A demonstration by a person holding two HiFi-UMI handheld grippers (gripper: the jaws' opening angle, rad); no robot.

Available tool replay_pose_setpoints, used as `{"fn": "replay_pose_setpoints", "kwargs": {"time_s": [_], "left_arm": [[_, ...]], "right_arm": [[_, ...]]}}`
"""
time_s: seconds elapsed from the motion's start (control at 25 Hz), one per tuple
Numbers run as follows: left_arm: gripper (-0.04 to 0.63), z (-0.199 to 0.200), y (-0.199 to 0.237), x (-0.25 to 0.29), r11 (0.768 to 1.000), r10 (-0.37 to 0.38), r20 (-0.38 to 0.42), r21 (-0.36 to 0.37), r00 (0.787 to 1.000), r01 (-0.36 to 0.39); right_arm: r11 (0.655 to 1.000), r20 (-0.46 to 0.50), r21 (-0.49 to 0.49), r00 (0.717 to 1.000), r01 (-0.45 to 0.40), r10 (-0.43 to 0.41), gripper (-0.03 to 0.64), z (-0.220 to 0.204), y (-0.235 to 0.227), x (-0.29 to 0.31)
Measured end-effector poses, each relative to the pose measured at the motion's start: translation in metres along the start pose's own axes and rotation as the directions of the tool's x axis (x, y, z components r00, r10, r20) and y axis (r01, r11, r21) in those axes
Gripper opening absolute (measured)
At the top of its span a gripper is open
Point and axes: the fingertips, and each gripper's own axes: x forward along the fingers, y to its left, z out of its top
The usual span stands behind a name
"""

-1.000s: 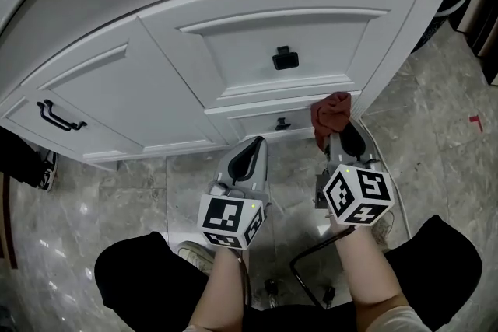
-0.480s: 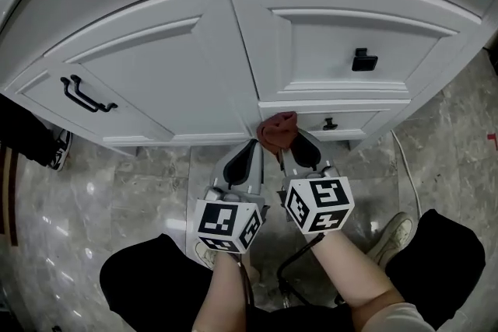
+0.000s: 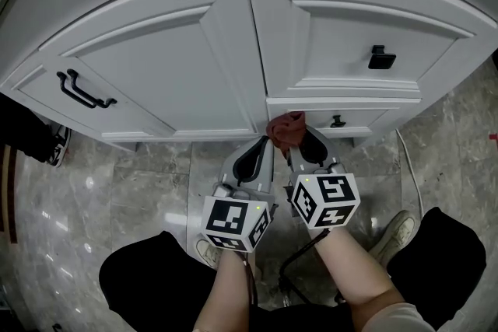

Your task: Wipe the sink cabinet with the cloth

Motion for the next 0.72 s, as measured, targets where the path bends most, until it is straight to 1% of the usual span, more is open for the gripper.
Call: {"fn": "replay_pose_setpoints", "kwargs": {"time_s": [0.16,0.36,0.52,0.72], "left_arm": [[0.002,-0.003,-0.006,0.004,1.000,-0.016,-0.009,0.004,1.000,0.016],[0.002,-0.003,-0.012,0.010,1.000,-0.028,-0.009,0.005,1.000,0.028],[0.002,-0.001,-0.028,0.020,0.998,-0.061,-0.006,0.011,0.998,0.061],[0.002,0.000,-0.054,0.032,0.994,-0.109,-0.013,0.031,0.994,0.109]], "right_arm": [[0.992,-0.023,0.073,0.995,0.102,-0.101,0.089,-0.006,-0.038,-0.008],[0.978,-0.048,0.141,0.988,0.154,-0.148,0.087,-0.009,-0.060,-0.018],[0.973,-0.068,0.173,0.988,0.151,-0.141,0.087,-0.009,-0.064,-0.028],[0.980,-0.045,0.157,0.992,0.124,-0.118,0.089,0.002,-0.062,-0.047]]}}
